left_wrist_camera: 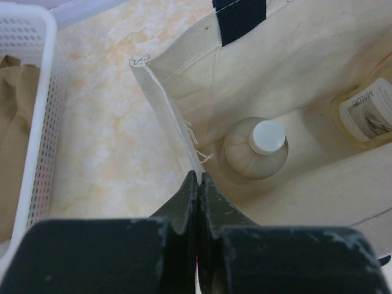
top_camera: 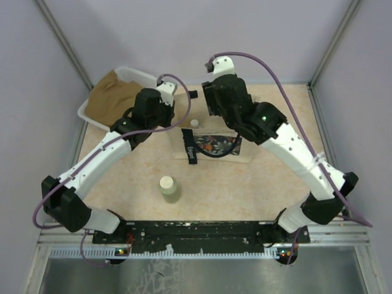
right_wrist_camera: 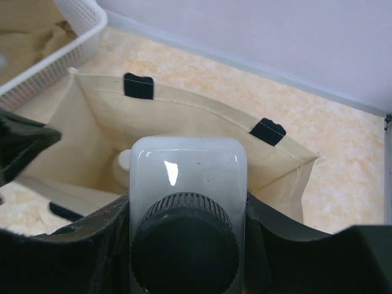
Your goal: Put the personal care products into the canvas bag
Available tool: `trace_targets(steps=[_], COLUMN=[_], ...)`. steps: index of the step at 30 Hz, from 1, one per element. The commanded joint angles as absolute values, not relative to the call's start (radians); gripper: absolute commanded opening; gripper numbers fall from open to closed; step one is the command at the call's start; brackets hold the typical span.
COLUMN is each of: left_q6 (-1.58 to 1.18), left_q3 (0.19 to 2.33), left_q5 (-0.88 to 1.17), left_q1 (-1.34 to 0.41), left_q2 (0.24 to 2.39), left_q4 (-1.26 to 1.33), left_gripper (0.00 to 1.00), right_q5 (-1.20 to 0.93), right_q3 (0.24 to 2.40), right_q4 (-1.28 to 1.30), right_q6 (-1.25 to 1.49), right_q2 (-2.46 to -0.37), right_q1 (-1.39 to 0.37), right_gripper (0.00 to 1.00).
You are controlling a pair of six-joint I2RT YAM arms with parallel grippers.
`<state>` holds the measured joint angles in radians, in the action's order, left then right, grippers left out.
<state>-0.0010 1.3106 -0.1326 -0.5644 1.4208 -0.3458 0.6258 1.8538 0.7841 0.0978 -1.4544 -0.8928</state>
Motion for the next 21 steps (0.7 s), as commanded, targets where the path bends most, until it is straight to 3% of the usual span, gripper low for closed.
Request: trace_targets(steps=[1,15,21], left_q6=[0.026,0.018,0.022], left_q3=[1.299,1.257,1.257], left_q5=[-0.216,-0.238,-0.241], left_q1=[-0.553,-0.551,-0.551], left_q2=[1.345,1.318,1.321], left_q4=[-0.358,-0.354,-0.353], left_gripper=[0.00,0.00,0.00], right_q5=[0.573,0.528,0.407], right_q3=[1.921,1.582,1.397], right_q4=[0.631,0.516,0.395], right_q6=[0.058,0.170,0.232], right_q2=[-1.518,-1.510,-1.472], right_q1=[-0.847,-0.769,-0.670], right_gripper=[0.00,0.00,0.00])
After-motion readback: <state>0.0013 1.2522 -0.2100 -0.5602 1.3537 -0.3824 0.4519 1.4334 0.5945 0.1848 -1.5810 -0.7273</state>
